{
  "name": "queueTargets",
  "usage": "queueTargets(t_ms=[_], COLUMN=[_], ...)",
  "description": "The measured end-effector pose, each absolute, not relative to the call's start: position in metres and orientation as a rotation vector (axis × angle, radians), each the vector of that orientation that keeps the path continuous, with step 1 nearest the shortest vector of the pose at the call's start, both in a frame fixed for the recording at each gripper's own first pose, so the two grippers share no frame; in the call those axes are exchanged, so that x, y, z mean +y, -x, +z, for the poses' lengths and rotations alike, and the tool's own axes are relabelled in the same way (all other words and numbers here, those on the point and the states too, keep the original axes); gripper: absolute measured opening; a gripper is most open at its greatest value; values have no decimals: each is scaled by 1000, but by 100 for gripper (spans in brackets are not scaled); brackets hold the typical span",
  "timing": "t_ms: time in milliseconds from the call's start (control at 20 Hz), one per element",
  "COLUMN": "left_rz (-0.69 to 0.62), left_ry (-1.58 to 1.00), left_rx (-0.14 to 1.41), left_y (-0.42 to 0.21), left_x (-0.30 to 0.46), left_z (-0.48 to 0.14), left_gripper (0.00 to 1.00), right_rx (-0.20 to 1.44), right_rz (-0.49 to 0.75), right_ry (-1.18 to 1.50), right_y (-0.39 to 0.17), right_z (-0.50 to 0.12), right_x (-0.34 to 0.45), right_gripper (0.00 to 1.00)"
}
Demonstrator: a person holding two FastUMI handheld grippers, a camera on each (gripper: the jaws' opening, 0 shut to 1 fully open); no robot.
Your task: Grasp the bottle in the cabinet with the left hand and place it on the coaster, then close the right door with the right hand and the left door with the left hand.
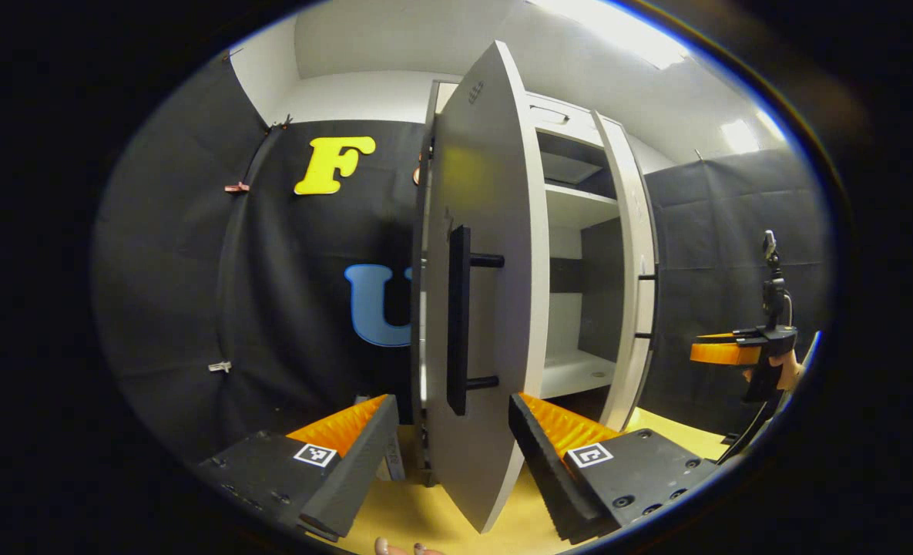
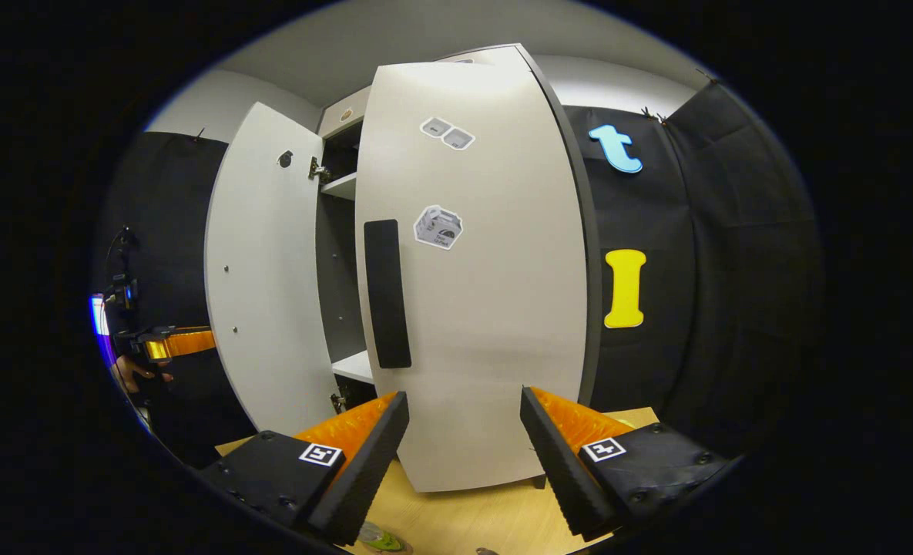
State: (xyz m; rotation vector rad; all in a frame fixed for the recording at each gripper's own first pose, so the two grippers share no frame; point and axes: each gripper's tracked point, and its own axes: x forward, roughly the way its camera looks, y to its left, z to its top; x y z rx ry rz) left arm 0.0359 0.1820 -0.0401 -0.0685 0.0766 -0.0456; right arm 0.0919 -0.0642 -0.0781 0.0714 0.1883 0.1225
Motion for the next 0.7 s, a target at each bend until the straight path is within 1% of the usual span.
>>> queueTargets(t_ms=[50,300,500,700], left_rz=[-68,-128,-211,-246], left_ry=[67,75,82,54], left_rx=[71,56,43,33], left_y=[-40,-67,-92,-109], left_x=[173,147,113,86], left_z=[-40,-41,-43,-43], left_gripper=[93,93,93,94], right_rx=[188,180,173,163], right_rz=[120,89,68,61], right_ry=[-67,-41,-55,-53], right_y=[-91,-82,-79,-74], right_z=[-77,-73,-71,-67], right_x=[-66,-82,-91,-97], right_gripper=[97,97,97,97])
